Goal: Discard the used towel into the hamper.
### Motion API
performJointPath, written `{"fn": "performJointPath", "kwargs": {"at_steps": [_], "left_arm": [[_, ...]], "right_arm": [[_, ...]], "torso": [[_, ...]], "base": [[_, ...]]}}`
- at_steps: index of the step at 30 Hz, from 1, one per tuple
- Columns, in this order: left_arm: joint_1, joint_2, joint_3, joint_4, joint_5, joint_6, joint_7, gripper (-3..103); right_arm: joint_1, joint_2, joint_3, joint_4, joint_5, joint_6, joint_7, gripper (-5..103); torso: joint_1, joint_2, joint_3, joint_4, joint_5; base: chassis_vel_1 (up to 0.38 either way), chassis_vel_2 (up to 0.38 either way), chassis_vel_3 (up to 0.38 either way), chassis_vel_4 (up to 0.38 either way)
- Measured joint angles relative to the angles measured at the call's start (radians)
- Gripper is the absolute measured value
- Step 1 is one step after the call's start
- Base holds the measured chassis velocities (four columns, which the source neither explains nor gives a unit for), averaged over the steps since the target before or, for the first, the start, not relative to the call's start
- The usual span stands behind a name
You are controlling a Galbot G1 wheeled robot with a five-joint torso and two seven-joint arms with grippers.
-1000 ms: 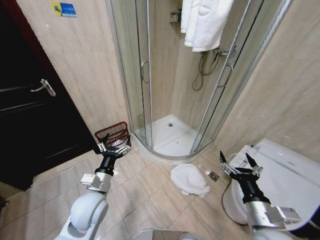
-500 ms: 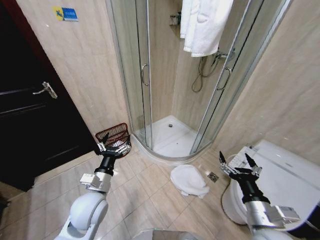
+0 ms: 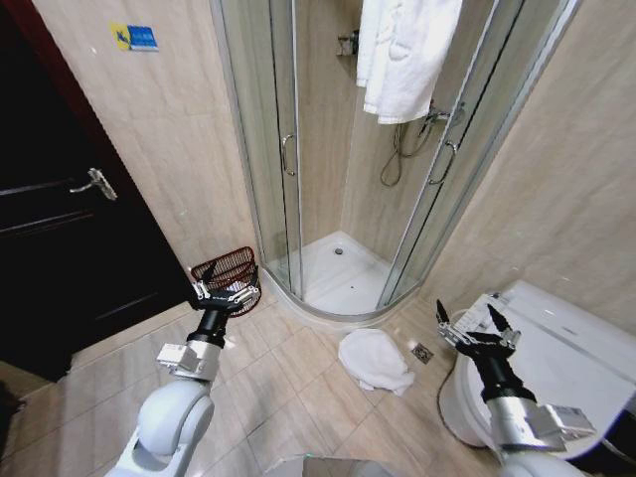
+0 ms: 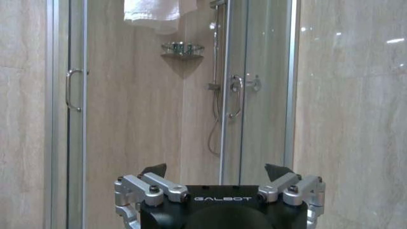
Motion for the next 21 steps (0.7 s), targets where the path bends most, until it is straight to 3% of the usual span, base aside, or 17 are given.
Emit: {"fn": "performJointPath", "kwargs": {"at_steps": [21], "left_arm": [[0.008, 0.002, 0.01, -0.007, -0.001, 0.006, -0.003, 100]], "right_arm": [[0.014, 0.003, -0.001, 0.0, 0.008, -0.036, 0.013, 100]], "torso": [[0.051, 0.113, 0.062, 0.0, 0.0]], "base": [[0.0, 0.0, 0.0, 0.0]]}}
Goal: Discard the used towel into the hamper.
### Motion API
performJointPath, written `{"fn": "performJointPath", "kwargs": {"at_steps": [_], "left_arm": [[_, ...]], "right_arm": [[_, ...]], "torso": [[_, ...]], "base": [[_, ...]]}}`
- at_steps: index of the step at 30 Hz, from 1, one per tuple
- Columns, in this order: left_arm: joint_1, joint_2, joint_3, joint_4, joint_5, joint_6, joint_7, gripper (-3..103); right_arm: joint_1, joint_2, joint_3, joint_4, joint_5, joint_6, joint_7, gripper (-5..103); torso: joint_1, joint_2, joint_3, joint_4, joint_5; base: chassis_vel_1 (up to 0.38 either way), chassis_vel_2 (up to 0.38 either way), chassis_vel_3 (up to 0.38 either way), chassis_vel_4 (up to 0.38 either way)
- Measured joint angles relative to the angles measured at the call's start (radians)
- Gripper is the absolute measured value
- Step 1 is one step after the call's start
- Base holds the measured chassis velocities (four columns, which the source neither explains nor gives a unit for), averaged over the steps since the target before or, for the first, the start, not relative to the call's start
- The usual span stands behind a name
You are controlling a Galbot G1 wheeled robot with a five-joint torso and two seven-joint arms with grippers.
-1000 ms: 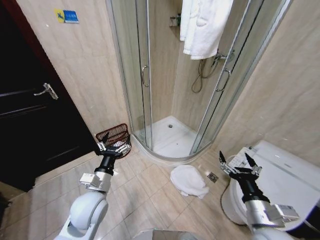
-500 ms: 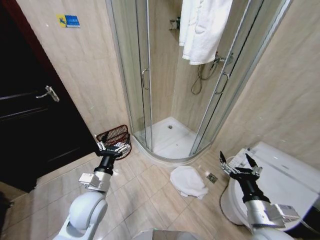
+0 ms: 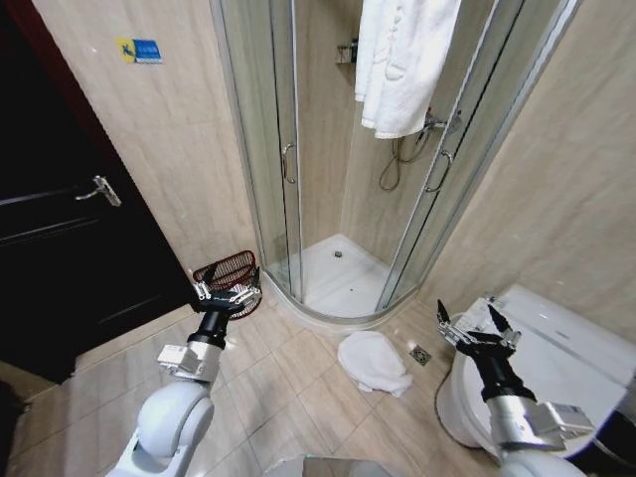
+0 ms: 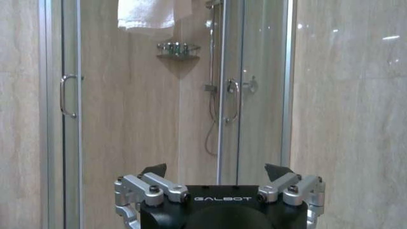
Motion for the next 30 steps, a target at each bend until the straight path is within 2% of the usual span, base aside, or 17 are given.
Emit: {"fn": "performJointPath", "kwargs": {"at_steps": [7, 11, 13, 14, 17, 18, 19, 22, 27, 30], "left_arm": [[0.003, -0.002, 0.005, -0.003, -0.006, -0.007, -0.001, 100], [0.014, -0.008, 0.001, -0.003, -0.011, -0.047, 0.013, 100], [0.027, -0.014, -0.003, -0.003, -0.013, -0.077, 0.018, 100], [0.027, -0.014, -0.003, -0.003, -0.013, -0.077, 0.018, 100], [0.048, -0.017, -0.006, -0.01, -0.012, -0.11, 0.026, 100], [0.048, -0.017, -0.006, -0.01, -0.012, -0.11, 0.026, 100], [0.052, -0.016, -0.004, -0.011, -0.013, -0.123, 0.027, 100], [0.041, 0.001, 0.008, -0.006, -0.026, -0.138, 0.036, 100], [0.069, 0.022, 0.017, 0.029, -0.041, -0.203, 0.046, 100], [0.087, 0.009, 0.017, 0.041, -0.025, -0.225, 0.046, 100]], "right_arm": [[0.022, -0.03, 0.001, 0.0, 0.01, -0.03, 0.025, 100], [0.033, -0.053, 0.013, 0.0, 0.033, -0.038, 0.031, 100], [0.068, -0.095, 0.023, 0.0, 0.075, -0.057, 0.062, 100], [0.068, -0.095, 0.023, 0.0, 0.075, -0.057, 0.062, 100], [0.144, -0.176, 0.042, 0.0, 0.155, -0.09, 0.111, 100], [0.144, -0.176, 0.042, 0.0, 0.155, -0.09, 0.111, 100], [0.178, -0.215, 0.059, 0.0, 0.191, -0.095, 0.123, 100], [0.19, -0.249, 0.099, 0.0, 0.224, -0.066, 0.126, 100], [0.25, -0.327, 0.158, 0.0, 0.278, 0.011, 0.107, 100], [0.324, -0.375, 0.161, 0.0, 0.296, 0.004, 0.084, 100]], "torso": [[0.017, 0.037, 0.019, 0.0, 0.0001], [0.021, 0.044, 0.023, -0.0001, 0.0001], [0.021, 0.044, 0.023, -0.0001, 0.0001], [0.021, 0.044, 0.023, -0.0001, 0.0001], [0.021, 0.043, 0.022, 0.0002, 0.0002], [0.021, 0.043, 0.022, 0.0002, 0.0002], [0.021, 0.042, 0.021, 0.0006, 0.0003], [0.02, 0.041, 0.021, 0.0001, 0.0004], [0.018, 0.038, 0.019, -0.0007, 0.0002], [0.018, 0.037, 0.018, 0.0001, -0.0001]], "base": [[0.0, 0.0, 0.0, 0.0], [0.0, 0.0, 0.0, 0.0], [0.0, 0.0, 0.0, 0.0], [0.0, 0.0, 0.0, 0.0], [0.0, 0.0, 0.0, 0.0], [0.0, 0.0, 0.0, 0.0], [0.0, 0.0, 0.0, 0.0], [0.0, 0.0, 0.0, 0.0], [0.0, 0.0, 0.0, 0.0], [0.0, 0.0, 0.0, 0.0]]}}
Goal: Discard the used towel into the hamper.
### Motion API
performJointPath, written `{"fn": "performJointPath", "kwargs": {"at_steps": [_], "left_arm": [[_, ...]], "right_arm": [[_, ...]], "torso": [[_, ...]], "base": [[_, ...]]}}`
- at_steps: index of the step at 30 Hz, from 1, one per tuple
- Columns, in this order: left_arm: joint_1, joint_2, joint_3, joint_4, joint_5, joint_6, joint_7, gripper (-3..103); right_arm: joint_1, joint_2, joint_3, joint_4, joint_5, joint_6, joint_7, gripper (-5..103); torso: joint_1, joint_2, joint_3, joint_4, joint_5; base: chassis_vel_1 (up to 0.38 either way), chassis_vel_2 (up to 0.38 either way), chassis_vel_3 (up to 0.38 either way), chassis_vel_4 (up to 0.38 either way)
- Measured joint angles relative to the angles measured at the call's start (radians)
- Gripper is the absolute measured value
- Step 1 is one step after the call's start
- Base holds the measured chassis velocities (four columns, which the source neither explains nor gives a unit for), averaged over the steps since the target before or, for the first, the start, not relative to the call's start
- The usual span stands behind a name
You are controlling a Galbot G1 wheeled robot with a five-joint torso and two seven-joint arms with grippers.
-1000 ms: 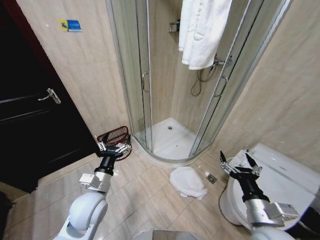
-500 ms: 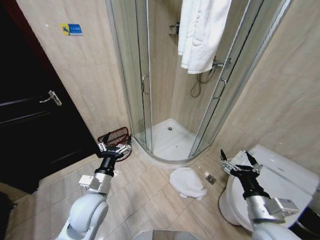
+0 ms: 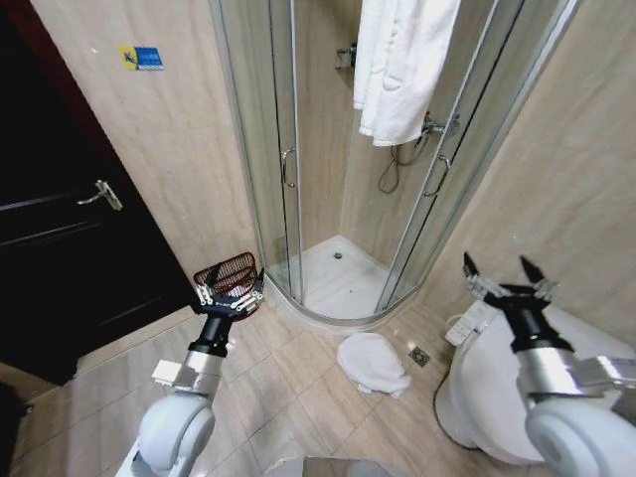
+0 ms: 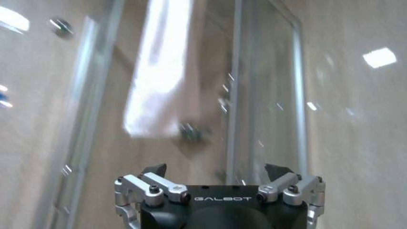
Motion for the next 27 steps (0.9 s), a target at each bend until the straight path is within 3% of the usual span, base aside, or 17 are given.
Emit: {"fn": "performJointPath", "kwargs": {"at_steps": [3, 4, 9, 13, 15, 19, 27], "left_arm": [[0.009, -0.016, 0.004, 0.011, 0.019, -0.007, -0.004, 100], [0.009, -0.016, 0.004, 0.011, 0.019, -0.007, -0.004, 100], [-0.01, -0.02, -0.008, 0.029, 0.012, -0.008, -0.017, 100], [-0.016, -0.017, -0.012, 0.039, 0.006, -0.011, -0.026, 100], [-0.026, -0.016, -0.012, 0.055, 0.007, -0.019, -0.029, 100], [-0.038, -0.022, -0.005, 0.073, 0.015, -0.028, -0.029, 100], [-0.065, -0.042, 0.004, 0.09, 0.037, -0.041, -0.024, 100]], "right_arm": [[0.14, -0.101, -0.022, -0.051, 0.05, -0.043, -0.011, 100], [0.14, -0.101, -0.022, -0.051, 0.05, -0.043, -0.011, 100], [0.365, -0.277, -0.062, -0.203, 0.147, -0.083, -0.023, 100], [0.484, -0.34, -0.103, -0.296, 0.172, -0.093, -0.05, 100], [0.633, -0.387, -0.193, -0.398, 0.185, -0.104, -0.08, 100], [0.86, -0.403, -0.335, -0.491, 0.199, -0.127, -0.092, 100], [1.31, -0.357, -0.659, -0.649, 0.19, -0.156, -0.074, 100]], "torso": [[-0.001, -0.001, -0.001, 0.0004, 0.0003], [-0.001, -0.001, -0.001, 0.0004, 0.0003], [-0.001, -0.003, -0.001, -0.0001, 0.0006], [-0.001, -0.004, -0.002, -0.0001, 0.0002], [-0.002, -0.005, -0.002, 0.0, 0.0005], [-0.002, -0.005, -0.003, -0.0001, 0.0002], [-0.003, -0.006, -0.003, 0.0, -0.0003]], "base": [[0.0, 0.0, 0.0, 0.0], [0.0, 0.0, 0.0, 0.0], [0.0, 0.0, 0.0, 0.0], [0.0, 0.0, 0.0, 0.0], [0.0, 0.0, 0.0, 0.0], [0.0, 0.0, 0.0, 0.0], [0.0, 0.0, 0.0, 0.0]]}}
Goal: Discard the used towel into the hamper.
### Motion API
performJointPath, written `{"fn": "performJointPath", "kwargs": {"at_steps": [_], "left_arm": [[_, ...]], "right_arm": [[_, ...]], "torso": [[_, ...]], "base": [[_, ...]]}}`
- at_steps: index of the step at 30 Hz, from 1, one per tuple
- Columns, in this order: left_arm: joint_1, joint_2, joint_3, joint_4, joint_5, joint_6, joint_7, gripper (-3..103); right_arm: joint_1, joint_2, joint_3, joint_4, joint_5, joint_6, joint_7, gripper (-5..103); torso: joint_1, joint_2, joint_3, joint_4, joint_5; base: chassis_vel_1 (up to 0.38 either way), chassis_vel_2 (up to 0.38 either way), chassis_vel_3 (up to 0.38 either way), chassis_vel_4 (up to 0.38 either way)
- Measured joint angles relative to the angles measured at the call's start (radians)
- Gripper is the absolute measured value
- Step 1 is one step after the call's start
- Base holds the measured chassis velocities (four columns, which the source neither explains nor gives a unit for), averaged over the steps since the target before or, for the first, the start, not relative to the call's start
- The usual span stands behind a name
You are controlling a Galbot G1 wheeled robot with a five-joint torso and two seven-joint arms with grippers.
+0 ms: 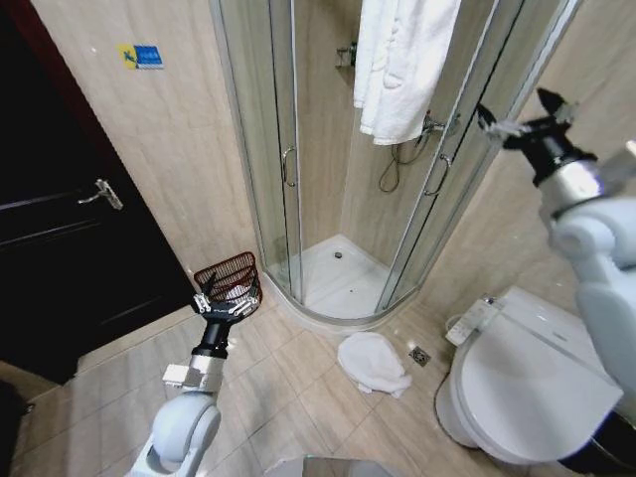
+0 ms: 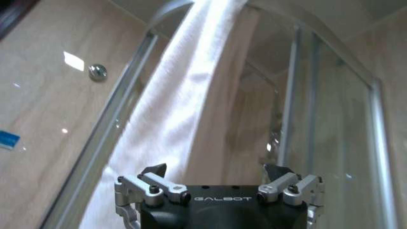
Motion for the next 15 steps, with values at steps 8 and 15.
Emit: {"fn": "performJointPath", "kwargs": {"at_steps": [8, 15], "left_arm": [[0.004, -0.002, -0.011, -0.006, 0.015, 0.0, 0.003, 100], [0.009, -0.013, -0.008, -0.001, 0.031, -0.001, 0.021, 100]], "right_arm": [[0.35, 0.108, -0.231, -0.192, -0.01, -0.006, 0.016, 100], [0.663, 0.299, -0.399, -0.381, -0.067, -0.079, 0.11, 100]], "torso": [[0.0, 0.0, 0.0, -0.0001, 0.0003], [-0.001, -0.001, -0.001, 0.0003, -0.0003]], "base": [[0.0, 0.0, 0.0, 0.0], [0.0, 0.0, 0.0, 0.0]]}}
